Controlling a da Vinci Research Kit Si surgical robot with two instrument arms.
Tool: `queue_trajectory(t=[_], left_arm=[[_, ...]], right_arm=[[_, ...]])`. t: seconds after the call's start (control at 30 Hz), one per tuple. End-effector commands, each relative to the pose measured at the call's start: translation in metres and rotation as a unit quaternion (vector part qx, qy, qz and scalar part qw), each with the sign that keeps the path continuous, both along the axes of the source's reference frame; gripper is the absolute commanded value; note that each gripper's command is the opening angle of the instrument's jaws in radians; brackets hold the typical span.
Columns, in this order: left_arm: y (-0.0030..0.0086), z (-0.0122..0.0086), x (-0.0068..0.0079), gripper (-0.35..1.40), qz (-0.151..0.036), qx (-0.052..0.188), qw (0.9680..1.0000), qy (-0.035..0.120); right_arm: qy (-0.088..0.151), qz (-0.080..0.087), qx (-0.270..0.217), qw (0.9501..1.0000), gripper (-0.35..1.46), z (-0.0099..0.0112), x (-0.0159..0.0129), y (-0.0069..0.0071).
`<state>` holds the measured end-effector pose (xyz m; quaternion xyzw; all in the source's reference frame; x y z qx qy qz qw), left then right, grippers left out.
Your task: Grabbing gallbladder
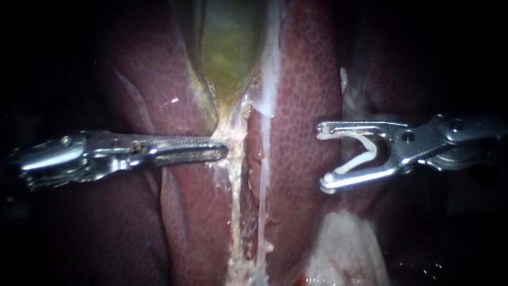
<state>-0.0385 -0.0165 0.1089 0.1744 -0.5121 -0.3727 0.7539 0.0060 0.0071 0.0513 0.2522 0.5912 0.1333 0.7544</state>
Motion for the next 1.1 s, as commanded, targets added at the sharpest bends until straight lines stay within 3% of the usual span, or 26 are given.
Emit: queue_trajectory(t=[0.03, 0.23, 0.47, 1.1], left_arm=[[0.0002, -0.001, 0.0006, -0.35, -0.001, 0.002, 1.0, 0.001], [0.002, -0.0048, 0.0033, -0.35, -0.019, 0.005, 0.9998, -0.007], [0.0037, -0.0066, 0.0057, -0.35, -0.037, 0.005, 0.9993, -0.01], [0.0032, -0.0068, 0.0053, -0.35, -0.042, 0.004, 0.9991, -0.006]], right_arm=[[0.0, 0.0, 0.0, 1.0, 0.6, 0.0, 0.0, 0.0], [0.0, 0.0, 0.0, 1.0, 0.6, 0.0, 0.0, 0.0], [0.0, 0.0, 0.0, 1.0, 0.6, 0.0, 0.0, 0.0], [0.0, 0.0, 0.0, 1.0, 0.6, 0.0001, 0.0, 0.0]])
